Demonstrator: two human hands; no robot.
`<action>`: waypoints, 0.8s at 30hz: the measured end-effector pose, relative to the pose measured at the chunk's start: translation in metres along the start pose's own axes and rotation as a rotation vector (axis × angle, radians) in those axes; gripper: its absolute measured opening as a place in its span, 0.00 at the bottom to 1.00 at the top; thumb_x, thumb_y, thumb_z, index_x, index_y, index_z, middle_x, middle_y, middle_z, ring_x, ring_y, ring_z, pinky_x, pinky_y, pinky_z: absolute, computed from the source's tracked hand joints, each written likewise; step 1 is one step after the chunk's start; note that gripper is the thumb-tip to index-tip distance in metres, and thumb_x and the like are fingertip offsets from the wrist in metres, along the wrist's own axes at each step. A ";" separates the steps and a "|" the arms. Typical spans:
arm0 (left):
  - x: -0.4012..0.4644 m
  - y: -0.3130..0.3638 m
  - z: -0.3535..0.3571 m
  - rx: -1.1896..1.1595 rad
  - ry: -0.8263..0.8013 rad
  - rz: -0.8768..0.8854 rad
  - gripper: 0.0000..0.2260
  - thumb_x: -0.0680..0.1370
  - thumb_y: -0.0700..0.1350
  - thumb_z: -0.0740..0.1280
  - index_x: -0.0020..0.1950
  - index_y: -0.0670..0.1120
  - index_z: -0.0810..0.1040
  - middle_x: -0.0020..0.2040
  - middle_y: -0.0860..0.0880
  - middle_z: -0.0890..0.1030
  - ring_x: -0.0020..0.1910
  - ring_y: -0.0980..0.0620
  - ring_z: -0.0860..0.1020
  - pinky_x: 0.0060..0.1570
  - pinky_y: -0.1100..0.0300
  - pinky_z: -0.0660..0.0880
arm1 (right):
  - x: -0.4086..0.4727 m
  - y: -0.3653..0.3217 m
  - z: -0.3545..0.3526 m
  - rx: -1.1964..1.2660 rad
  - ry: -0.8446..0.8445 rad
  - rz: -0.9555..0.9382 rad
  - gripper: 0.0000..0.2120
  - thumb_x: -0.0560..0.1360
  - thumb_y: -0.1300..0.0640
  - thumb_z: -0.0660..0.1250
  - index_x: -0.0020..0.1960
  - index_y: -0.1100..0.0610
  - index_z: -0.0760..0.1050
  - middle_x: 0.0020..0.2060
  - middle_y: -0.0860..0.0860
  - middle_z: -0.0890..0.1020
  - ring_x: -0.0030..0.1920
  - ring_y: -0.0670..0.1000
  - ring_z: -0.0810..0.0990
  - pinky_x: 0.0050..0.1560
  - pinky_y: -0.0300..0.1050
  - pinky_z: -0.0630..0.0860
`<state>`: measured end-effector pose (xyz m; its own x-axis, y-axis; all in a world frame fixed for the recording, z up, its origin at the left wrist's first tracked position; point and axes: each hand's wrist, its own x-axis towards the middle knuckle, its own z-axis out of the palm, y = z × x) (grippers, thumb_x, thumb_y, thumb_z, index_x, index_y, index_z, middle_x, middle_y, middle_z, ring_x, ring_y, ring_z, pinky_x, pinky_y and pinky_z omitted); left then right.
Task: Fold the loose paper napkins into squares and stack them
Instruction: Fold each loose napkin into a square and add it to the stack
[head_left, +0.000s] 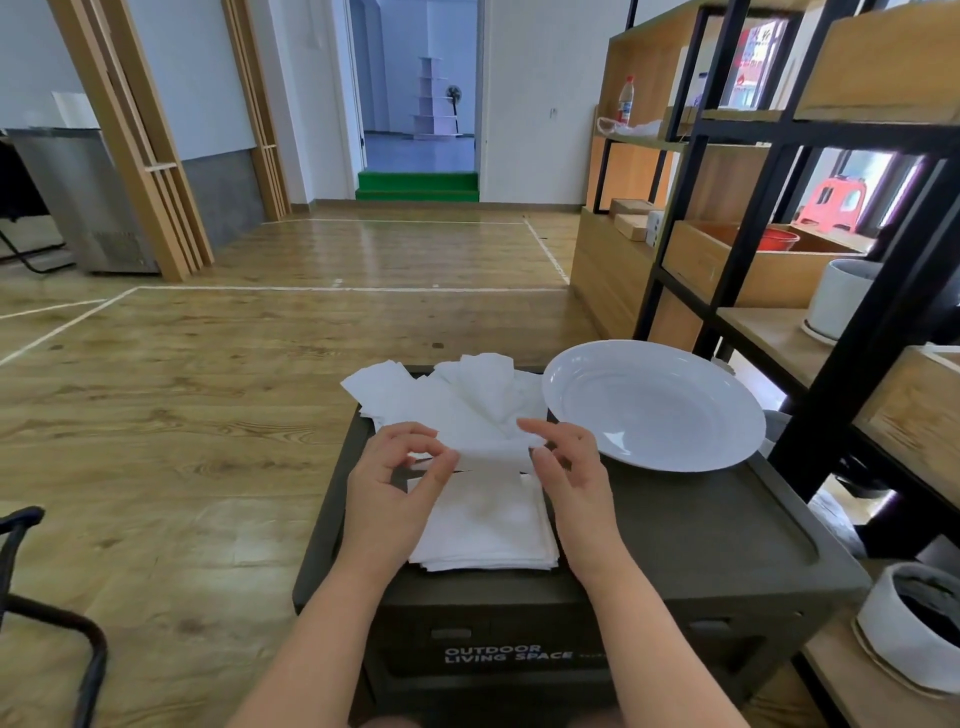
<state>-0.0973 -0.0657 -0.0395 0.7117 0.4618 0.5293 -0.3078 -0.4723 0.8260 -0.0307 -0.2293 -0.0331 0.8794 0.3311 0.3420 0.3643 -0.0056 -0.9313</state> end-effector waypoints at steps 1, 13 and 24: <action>0.001 0.001 -0.002 -0.001 -0.009 -0.006 0.05 0.72 0.45 0.72 0.40 0.54 0.79 0.47 0.59 0.78 0.52 0.59 0.76 0.49 0.71 0.70 | -0.001 -0.003 0.000 -0.009 -0.021 -0.026 0.21 0.67 0.34 0.59 0.55 0.39 0.75 0.57 0.49 0.71 0.56 0.38 0.70 0.51 0.24 0.67; 0.026 0.025 -0.014 -0.022 0.051 -0.314 0.13 0.72 0.64 0.61 0.46 0.57 0.77 0.46 0.57 0.81 0.48 0.54 0.79 0.48 0.56 0.76 | 0.016 -0.032 -0.014 0.179 0.173 0.143 0.06 0.78 0.51 0.64 0.53 0.48 0.78 0.44 0.43 0.82 0.45 0.42 0.81 0.36 0.33 0.77; -0.022 0.019 0.015 -0.143 -0.084 -0.630 0.22 0.82 0.57 0.52 0.76 0.62 0.55 0.74 0.62 0.60 0.73 0.60 0.57 0.63 0.62 0.55 | -0.007 -0.001 -0.014 0.368 0.226 0.582 0.11 0.81 0.53 0.58 0.59 0.55 0.75 0.44 0.50 0.79 0.33 0.44 0.73 0.23 0.32 0.68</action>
<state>-0.1098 -0.0959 -0.0387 0.8285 0.5548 -0.0767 0.1072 -0.0228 0.9940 -0.0331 -0.2448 -0.0325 0.9557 0.1677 -0.2418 -0.2741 0.2091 -0.9387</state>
